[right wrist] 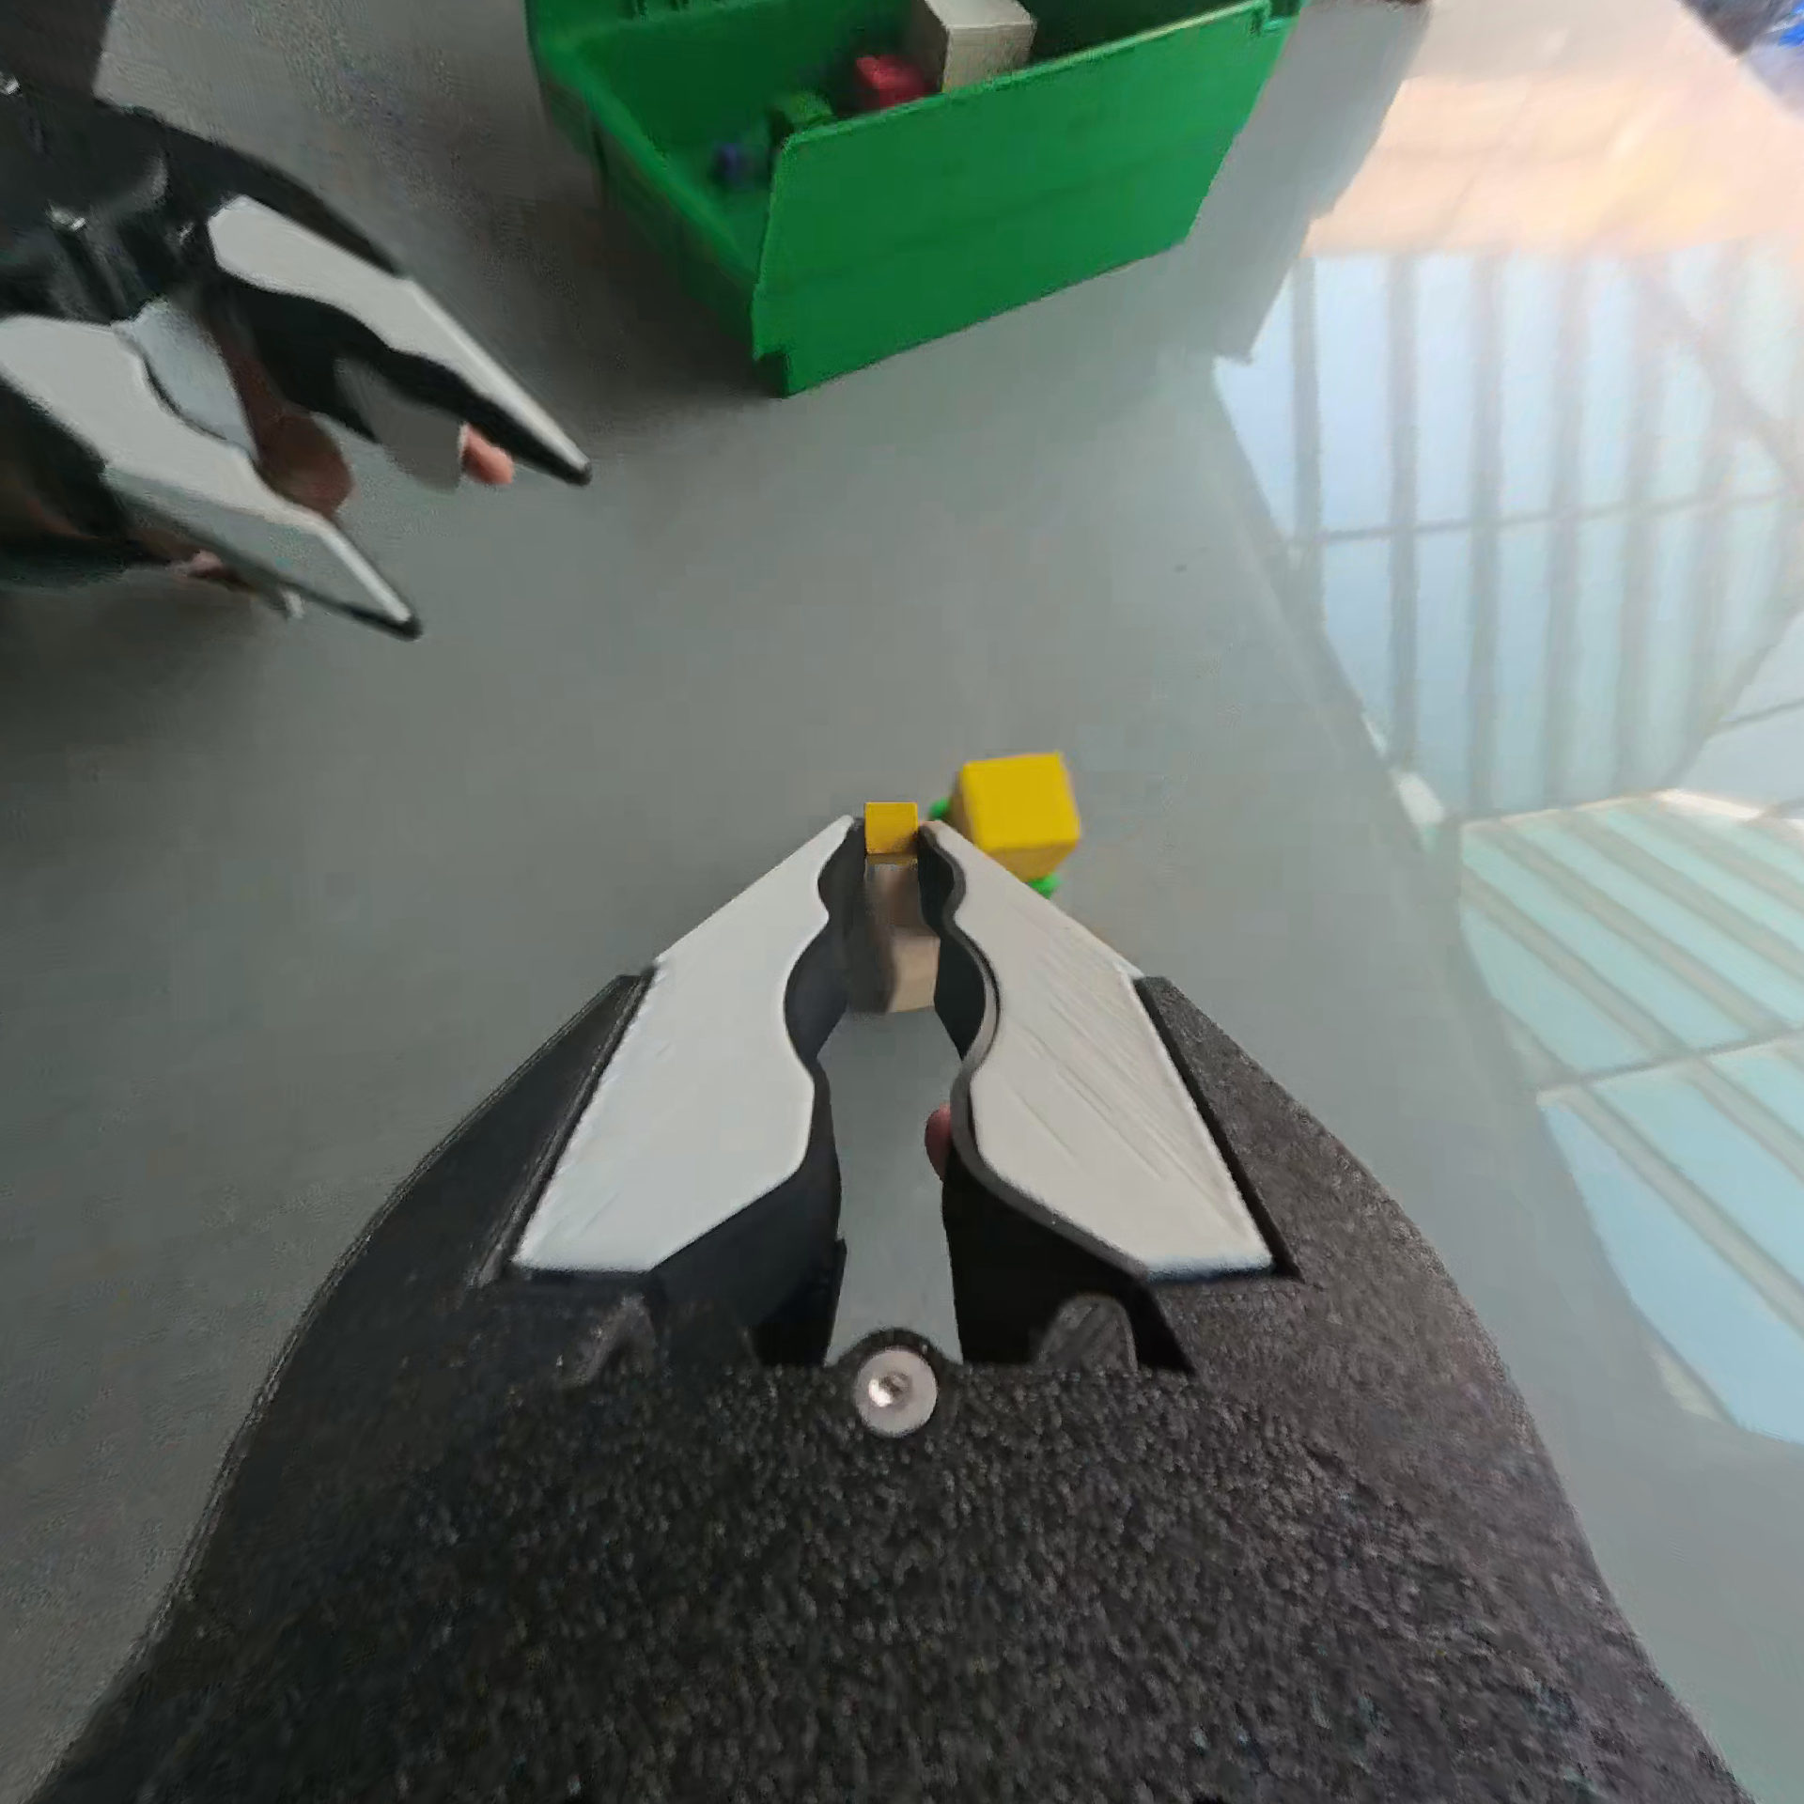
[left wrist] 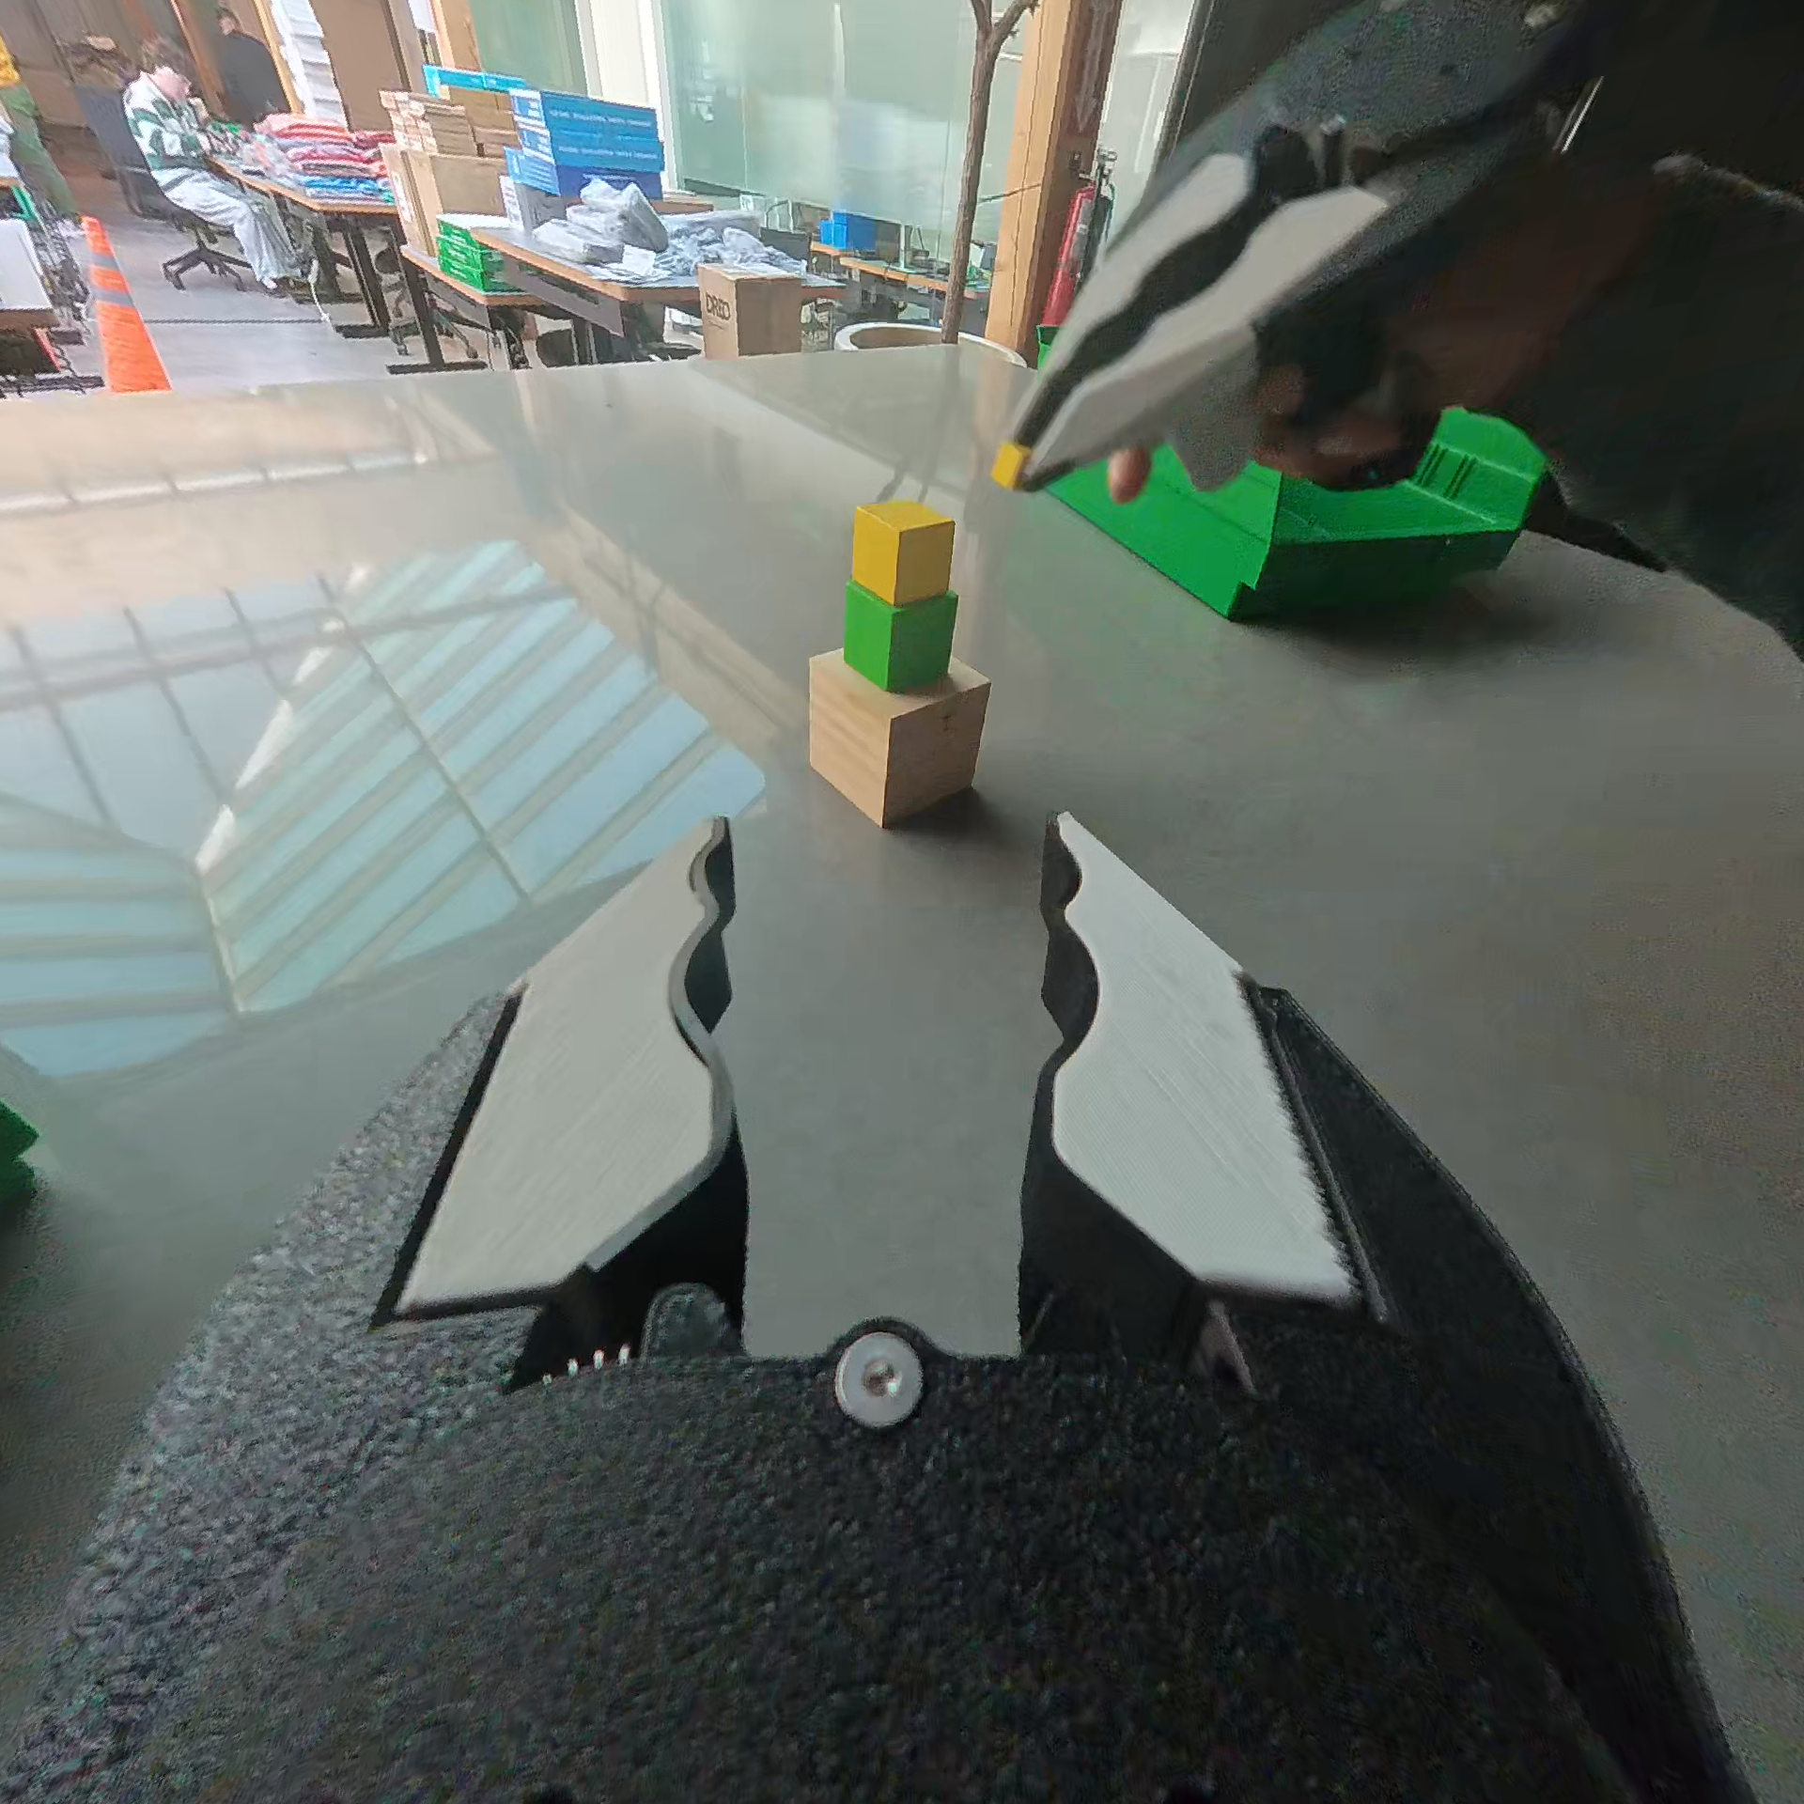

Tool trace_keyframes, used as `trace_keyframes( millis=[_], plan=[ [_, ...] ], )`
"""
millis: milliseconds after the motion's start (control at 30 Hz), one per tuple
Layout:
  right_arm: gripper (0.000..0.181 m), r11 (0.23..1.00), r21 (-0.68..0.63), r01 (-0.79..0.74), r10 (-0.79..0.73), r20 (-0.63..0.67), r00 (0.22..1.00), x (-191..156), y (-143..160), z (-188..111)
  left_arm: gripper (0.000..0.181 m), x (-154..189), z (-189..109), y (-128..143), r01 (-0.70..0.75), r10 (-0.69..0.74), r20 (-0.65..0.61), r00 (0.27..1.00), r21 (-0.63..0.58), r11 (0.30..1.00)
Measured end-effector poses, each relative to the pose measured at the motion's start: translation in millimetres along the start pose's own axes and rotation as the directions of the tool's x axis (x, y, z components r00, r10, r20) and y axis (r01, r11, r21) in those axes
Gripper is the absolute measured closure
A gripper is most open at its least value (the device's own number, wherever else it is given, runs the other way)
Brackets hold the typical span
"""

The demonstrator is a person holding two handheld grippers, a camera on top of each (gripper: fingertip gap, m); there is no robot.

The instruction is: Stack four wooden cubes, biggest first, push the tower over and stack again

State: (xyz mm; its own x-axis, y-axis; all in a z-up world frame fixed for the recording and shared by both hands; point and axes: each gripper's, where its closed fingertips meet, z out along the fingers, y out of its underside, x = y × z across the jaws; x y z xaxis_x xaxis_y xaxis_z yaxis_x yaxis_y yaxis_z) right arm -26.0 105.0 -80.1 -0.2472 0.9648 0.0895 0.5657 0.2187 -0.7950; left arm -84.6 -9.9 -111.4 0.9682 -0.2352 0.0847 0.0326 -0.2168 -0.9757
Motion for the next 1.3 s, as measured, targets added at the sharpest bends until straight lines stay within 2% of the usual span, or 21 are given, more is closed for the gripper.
trace_keyframes(
  millis=[100,300,633,833,933,1067,1200,1300],
  plan=[
    [0.171,0.999,-0.036,0.013,-0.012,0.029,1.000,18,-9,9,0.119,2,-1,-1,-0.001,0.001,0.005,1.000,0.015,1.000],
    [0.171,0.997,-0.078,0.009,-0.003,0.075,0.997,26,-4,26,0.120,-5,-4,2,0.010,-0.010,0.019,1.000,0.014,1.000],
    [0.170,0.995,-0.103,0.016,-0.007,0.091,0.996,30,5,28,0.124,0,4,6,0.023,-0.023,-0.019,1.000,-0.018,1.000],
    [0.164,0.996,-0.087,0.019,-0.011,0.098,0.995,31,4,28,0.123,1,6,8,0.027,-0.028,-0.026,0.999,-0.025,0.999],
    [0.160,1.000,-0.020,0.004,-0.002,0.066,0.998,30,-4,19,0.123,0,5,8,0.031,-0.032,-0.022,0.999,-0.027,0.999],
    [0.143,0.981,0.187,-0.061,0.067,-0.030,0.997,21,-13,-2,0.124,-2,3,8,0.035,-0.035,-0.006,0.999,-0.025,0.999],
    [0.126,0.942,0.294,-0.165,0.210,-0.130,0.969,3,5,-15,0.123,-3,7,10,0.046,-0.046,0.009,0.999,-0.045,0.998],
    [0.111,0.906,0.349,-0.239,0.330,-0.229,0.916,-14,22,-21,0.122,0,10,6,0.033,-0.033,0.011,0.999,-0.047,0.998]
  ],
)
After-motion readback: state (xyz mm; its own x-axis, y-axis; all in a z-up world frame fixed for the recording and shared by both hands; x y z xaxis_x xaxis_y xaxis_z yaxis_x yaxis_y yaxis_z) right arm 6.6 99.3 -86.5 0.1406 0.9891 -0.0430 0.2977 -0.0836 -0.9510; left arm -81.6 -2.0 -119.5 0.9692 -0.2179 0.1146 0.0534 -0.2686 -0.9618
